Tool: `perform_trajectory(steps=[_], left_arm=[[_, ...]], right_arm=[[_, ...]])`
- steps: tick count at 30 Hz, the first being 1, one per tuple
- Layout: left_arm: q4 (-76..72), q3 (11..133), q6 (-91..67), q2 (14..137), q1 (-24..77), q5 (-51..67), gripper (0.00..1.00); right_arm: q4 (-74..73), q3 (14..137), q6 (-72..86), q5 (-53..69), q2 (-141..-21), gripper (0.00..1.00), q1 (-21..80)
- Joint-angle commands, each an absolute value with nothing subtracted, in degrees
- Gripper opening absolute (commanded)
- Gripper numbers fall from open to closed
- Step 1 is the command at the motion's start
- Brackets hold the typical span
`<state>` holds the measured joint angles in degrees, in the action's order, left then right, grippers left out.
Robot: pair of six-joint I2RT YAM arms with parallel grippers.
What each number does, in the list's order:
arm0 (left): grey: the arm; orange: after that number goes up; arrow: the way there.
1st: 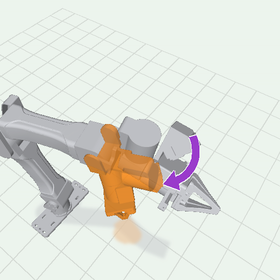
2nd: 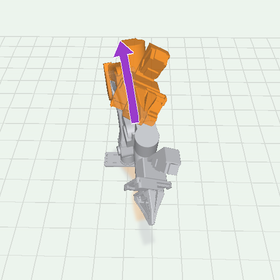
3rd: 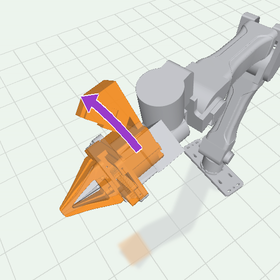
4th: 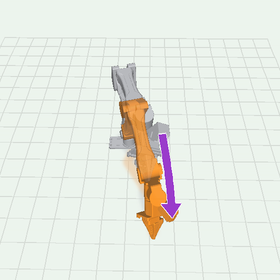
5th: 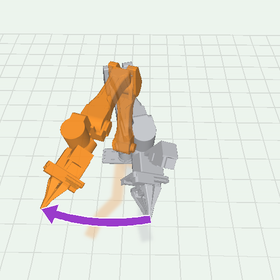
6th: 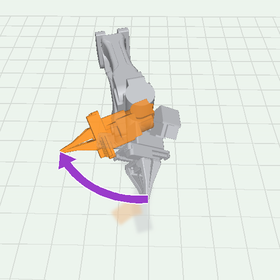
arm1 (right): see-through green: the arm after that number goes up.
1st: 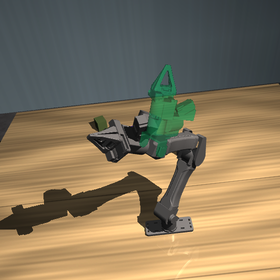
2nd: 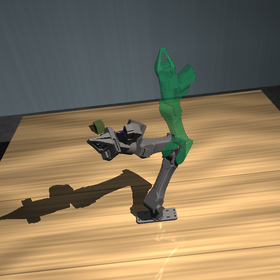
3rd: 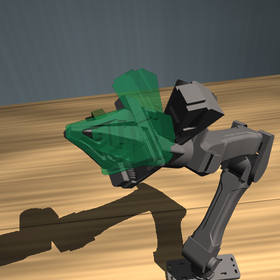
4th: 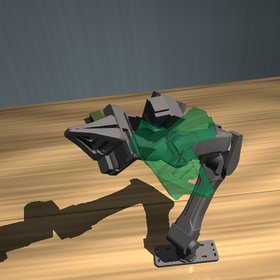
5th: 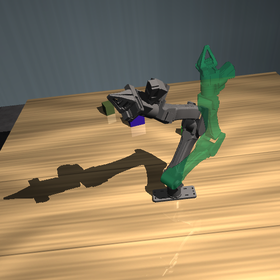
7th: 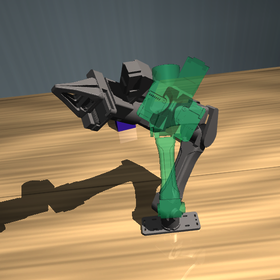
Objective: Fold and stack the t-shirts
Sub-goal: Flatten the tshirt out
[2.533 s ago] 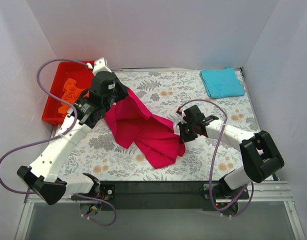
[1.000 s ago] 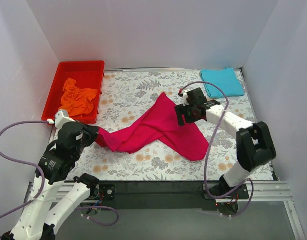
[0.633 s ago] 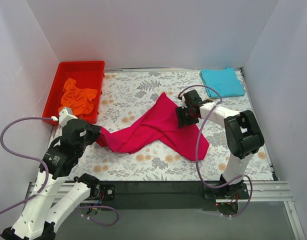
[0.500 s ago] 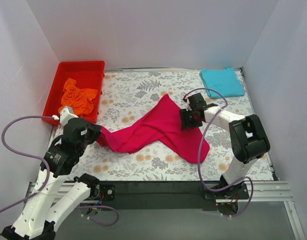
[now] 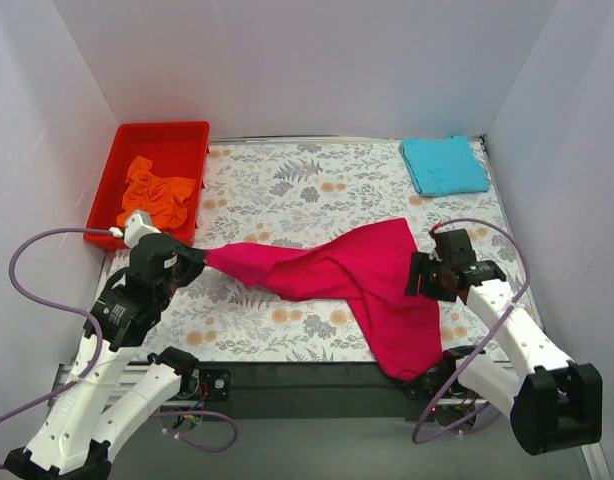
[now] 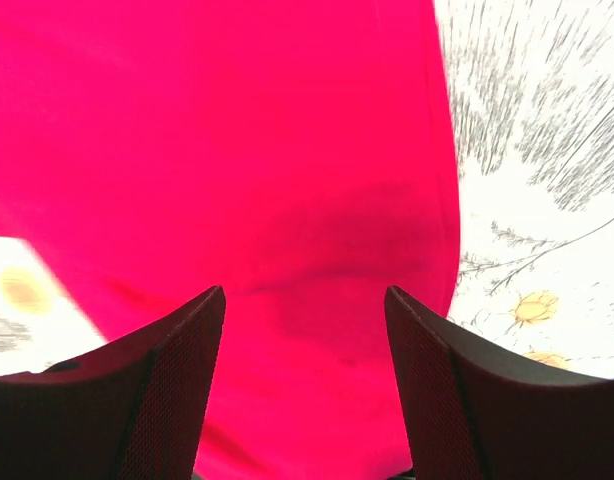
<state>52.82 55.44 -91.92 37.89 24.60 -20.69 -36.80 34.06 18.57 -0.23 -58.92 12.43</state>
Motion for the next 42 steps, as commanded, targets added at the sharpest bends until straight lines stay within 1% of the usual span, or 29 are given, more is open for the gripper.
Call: perform_trajectory(steps=[1,5,6,10,14,20,23,25,37,42], left_arm=[[51.2,54.3,-91.4,38.3,24.4,-19.7,0.00],[50.7,54.1,-91.7,38.3,24.4,-19.1,0.00],[50.6,54.1,-91.6,38.3,24.5,-19.0,0.00],[50.0,53.8,-91.9,38.5,24.4,-18.2,0.00],[49.8,53.2,-91.9,38.7,24.4,-17.8,0.00],[49.3,52.7,-91.8,38.4,24.5,-17.9,0.00],[49.1,52.6,-91.1,38.8,24.5,-17.8,0.00],[49.3,52.6,-90.9,38.9,24.5,-17.7,0.00],[49.2,51.3,-90.9,38.5,24.4,-18.0,0.00],[49.5,51.3,-90.9,38.5,24.4,-18.3,0.00]], right_arm=[[-35.9,41.9,19.5,-0.4,-55.2,0.61,12.5],[-33.6,51.0,16.1,-0.5,-62.8,0.61,12.5],[-32.7,53.6,15.3,-0.9,-66.7,0.61,12.5],[-28.7,59.0,9.6,-3.2,-76.2,0.59,12.5],[-27.1,63.7,4.4,-5.2,-86.9,0.57,12.2],[-24.4,67.5,2.2,-5.4,-97.1,0.55,11.4],[-22.9,69.2,1.4,-5.6,-100.9,0.53,10.7],[-22.4,70.2,1.1,-5.0,-102.6,0.45,9.8],[-21.0,78.6,0.3,-1.3,-112.5,0.48,9.1],[-21.0,80.1,-1.4,-0.4,-115.7,0.48,9.1]])
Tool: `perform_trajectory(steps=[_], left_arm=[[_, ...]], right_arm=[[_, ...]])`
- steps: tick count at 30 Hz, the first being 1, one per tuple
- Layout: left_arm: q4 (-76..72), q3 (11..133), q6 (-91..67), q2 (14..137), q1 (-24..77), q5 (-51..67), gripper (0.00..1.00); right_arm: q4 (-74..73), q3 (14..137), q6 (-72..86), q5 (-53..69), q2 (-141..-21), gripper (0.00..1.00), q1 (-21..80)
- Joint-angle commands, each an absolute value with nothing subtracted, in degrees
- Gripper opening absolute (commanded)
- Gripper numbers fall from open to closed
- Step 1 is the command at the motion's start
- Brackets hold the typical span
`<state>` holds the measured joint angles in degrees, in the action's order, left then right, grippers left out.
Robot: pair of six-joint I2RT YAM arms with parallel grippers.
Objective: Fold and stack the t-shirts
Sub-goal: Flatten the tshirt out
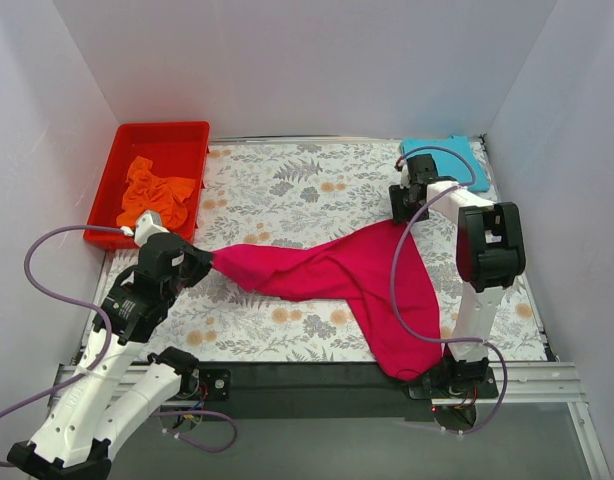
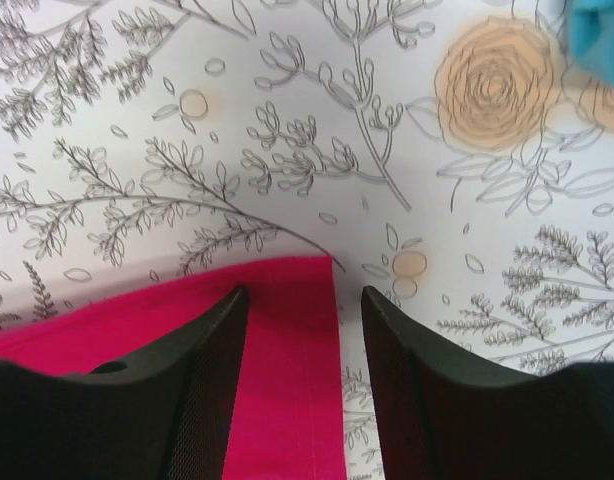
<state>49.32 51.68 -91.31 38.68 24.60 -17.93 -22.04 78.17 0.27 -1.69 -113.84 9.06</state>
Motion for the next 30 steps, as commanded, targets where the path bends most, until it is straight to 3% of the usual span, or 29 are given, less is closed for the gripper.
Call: perform_trajectory(steps=[1,6,12,13,22,30], left_arm=[[49.4,51.3,-90.9,38.6,24.4,-18.3,0.00],[49.1,51.1,-90.8,39.0,24.4,-18.2,0.00],[48.8,51.1,-90.6,39.5,24.5,-18.4,0.00],[48.8,51.3,-90.5,39.6,24.5,-18.5,0.00],[46.1,63.2,-85.4,46.8,24.4,-23.7,0.00],[38.2,92.1,-74.8,56.1,24.5,-29.7,0.00]], right_arm=[[-21.0,80.2,-1.6,-0.4,-115.9,0.48,9.1],[-21.2,78.7,-1.4,1.8,-116.5,0.41,9.1],[-22.7,77.3,-1.0,3.6,-115.2,0.12,9.2],[-22.8,77.2,-1.0,3.5,-114.9,0.03,9.1],[-25.6,84.4,1.3,-4.6,-102.1,0.01,8.4],[-29.2,99.2,2.3,-6.5,-85.1,0.01,3.8]])
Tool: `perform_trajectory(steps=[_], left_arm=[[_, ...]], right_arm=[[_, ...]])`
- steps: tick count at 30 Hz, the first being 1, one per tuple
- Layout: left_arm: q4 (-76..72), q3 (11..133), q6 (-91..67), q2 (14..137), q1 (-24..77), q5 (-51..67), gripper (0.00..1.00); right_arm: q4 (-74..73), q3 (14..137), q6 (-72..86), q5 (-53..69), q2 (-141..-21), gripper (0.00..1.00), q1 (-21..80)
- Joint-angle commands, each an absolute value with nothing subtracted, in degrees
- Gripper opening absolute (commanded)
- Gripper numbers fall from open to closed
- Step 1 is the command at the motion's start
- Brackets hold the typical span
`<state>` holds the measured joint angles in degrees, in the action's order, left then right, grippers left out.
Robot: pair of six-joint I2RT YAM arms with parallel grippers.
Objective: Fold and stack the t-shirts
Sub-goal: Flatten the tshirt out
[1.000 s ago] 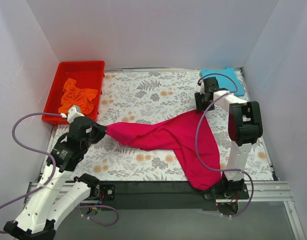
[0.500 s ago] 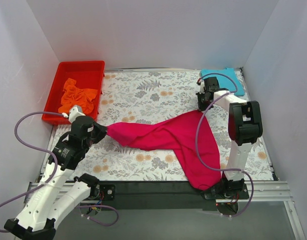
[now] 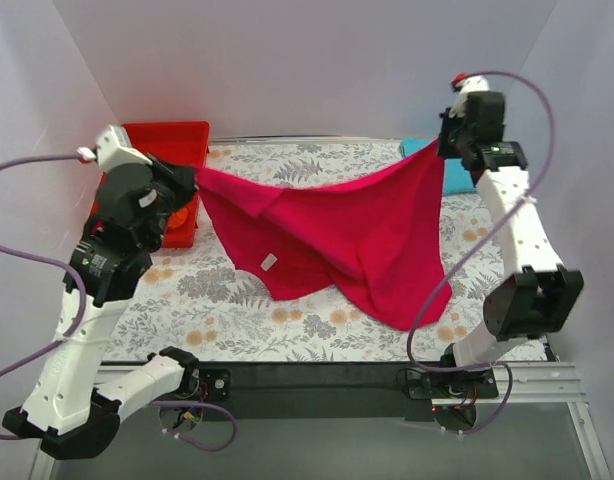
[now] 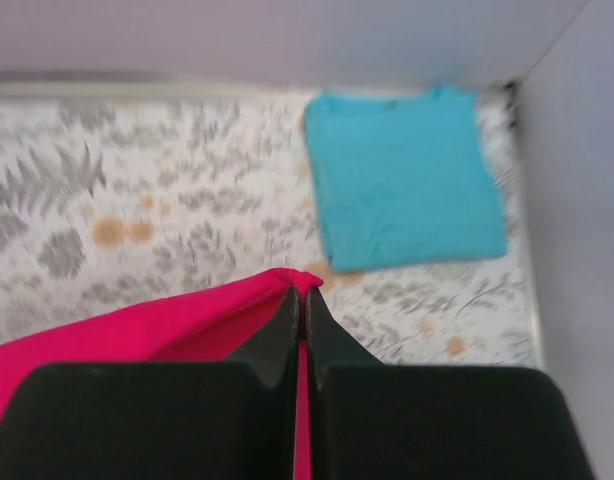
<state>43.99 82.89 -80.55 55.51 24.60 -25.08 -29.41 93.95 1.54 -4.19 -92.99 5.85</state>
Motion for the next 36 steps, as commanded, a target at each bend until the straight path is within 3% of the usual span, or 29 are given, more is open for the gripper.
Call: perform_trajectory(steps=[1,16,23,31,36], left_arm=[[37.4,94.1,-72.6,56.5,24.4,-29.8,0.00],[30.5,110.8,-60.8,45.3,24.4,-19.3,0.00],[34.4,118.9,-54.4,52.4,24.5,-21.0,0.00],[26.1,104.7,-49.9,61.0,24.5,-24.5,0.00],[16.2,88.4,-49.0,65.3,24.4,-25.6,0.00]], right_arm=[[-29.2,99.8,2.1,-7.1,-81.9,0.01,3.4],[-24.3,90.3,-2.4,-11.2,-46.6,0.01,2.5],[-24.3,89.5,-5.6,-10.3,-45.3,0.01,4.0],[-24.3,87.7,-7.3,-6.5,-53.2,0.01,4.8],[-19.5,76.1,-6.0,-6.6,-56.8,0.01,4.8]])
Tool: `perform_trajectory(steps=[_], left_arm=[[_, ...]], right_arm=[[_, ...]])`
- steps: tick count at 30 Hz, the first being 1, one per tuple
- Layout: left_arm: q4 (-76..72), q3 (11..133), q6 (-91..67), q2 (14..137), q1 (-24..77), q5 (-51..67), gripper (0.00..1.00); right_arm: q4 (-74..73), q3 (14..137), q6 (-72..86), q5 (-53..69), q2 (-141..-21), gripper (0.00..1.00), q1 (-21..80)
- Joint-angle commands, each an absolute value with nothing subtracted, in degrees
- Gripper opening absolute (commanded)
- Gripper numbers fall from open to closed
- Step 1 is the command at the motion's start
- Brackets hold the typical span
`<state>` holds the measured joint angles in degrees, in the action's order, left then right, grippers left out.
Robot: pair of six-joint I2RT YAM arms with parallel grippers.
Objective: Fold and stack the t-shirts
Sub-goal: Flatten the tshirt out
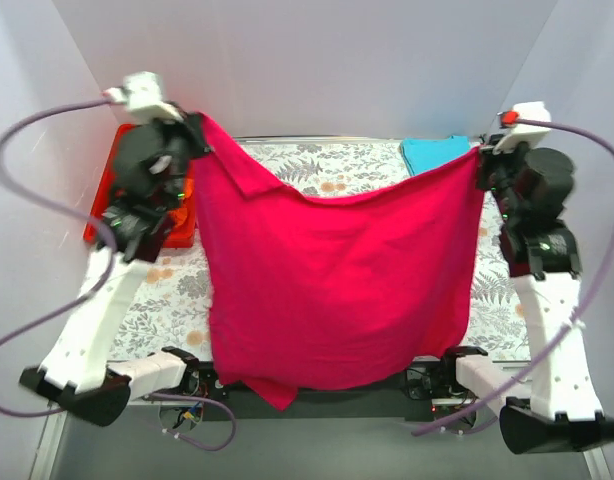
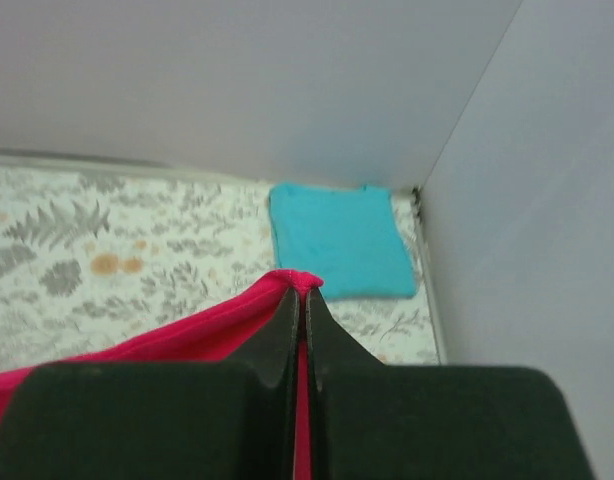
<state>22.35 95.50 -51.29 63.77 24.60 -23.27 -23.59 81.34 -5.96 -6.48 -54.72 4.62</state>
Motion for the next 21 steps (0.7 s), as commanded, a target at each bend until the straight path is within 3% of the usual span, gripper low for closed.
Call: perform_trajectory(steps=[1,4,10,15,21], left_arm=[[12.3,83.6,-48.6,67.4,24.3,-25.7,0.00],[6.7,79.3,-50.0,73.5,21.9,-22.7,0.00],[0.4,77.0,-57.5,86.7,14.7,-13.7,0.00],[-3.9,82.2,-57.7,99.3,12.6,-7.8,0.00],[-4.4,86.2,-58.9,105.6,11.3,-4.7,0.00]], right_arm=[[-16.4,71.2,-5.9,-7.3,-58.1,0.01,4.8],[-10.8,63.1,-5.0,-10.5,-62.4,0.01,4.7],[-0.5,59.1,-5.2,-12.9,-76.0,0.01,4.0],[6.4,63.2,-7.4,-12.8,-88.6,0.01,3.4],[6.7,69.5,-7.7,-11.1,-97.7,0.01,3.3]])
